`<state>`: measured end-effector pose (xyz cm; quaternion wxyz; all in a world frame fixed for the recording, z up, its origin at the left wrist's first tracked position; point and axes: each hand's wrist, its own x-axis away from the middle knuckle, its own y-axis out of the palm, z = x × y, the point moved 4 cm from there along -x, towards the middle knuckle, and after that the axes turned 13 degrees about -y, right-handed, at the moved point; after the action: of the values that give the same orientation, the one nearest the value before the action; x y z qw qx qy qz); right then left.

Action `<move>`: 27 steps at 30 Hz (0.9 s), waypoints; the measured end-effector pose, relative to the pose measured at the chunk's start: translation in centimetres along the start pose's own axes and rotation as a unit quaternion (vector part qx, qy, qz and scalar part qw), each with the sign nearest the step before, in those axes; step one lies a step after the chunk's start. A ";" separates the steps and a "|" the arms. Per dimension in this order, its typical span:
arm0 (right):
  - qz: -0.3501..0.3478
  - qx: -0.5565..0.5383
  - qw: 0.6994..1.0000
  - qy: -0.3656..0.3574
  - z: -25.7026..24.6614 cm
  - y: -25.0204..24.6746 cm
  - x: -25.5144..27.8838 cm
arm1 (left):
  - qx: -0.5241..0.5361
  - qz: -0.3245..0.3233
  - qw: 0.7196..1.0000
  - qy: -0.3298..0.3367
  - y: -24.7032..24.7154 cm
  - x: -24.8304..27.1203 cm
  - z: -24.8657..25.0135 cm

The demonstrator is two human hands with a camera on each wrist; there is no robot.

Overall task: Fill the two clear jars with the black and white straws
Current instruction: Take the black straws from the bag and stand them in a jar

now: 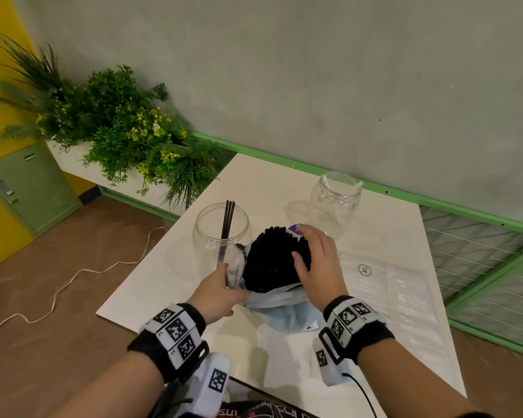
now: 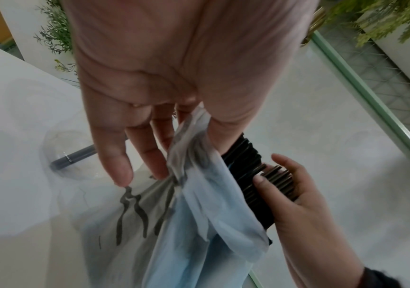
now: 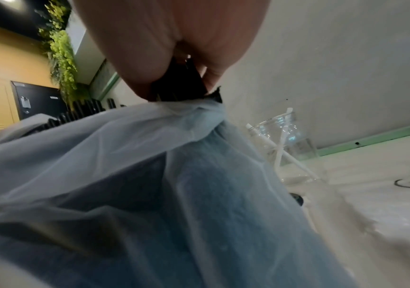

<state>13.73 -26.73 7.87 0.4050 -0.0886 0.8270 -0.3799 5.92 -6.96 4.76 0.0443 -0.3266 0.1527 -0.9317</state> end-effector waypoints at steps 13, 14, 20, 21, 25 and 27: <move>-0.035 0.067 0.997 0.013 1.0 -0.2 -0.2 | 0.030 -0.005 0.999 0.020 0.2 -0.5 0.2; -0.004 0.064 0.998 0.003 0.2 -0.7 -0.1 | 0.030 -0.002 0.999 0.024 0.1 -0.5 0.2; 0.005 -0.049 0.976 -0.214 -6.5 -0.8 3.8 | 0.024 0.006 0.999 0.048 0.1 -1.1 -0.2; -0.033 -0.054 0.973 -0.223 -6.7 0.0 4.3 | 0.015 0.008 0.998 0.054 0.1 -1.0 -0.1; -0.104 -0.038 0.985 -0.129 -5.0 1.9 4.0 | -0.005 0.025 0.997 0.067 0.2 0.3 0.8; -0.132 -0.043 0.988 -0.074 -4.3 2.1 3.3 | 0.000 0.035 0.997 0.070 0.2 0.6 0.8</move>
<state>8.72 -24.35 6.12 0.4078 -0.2420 0.7913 -0.3861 6.00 -7.44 5.66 0.0658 -0.2552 0.1665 -0.9502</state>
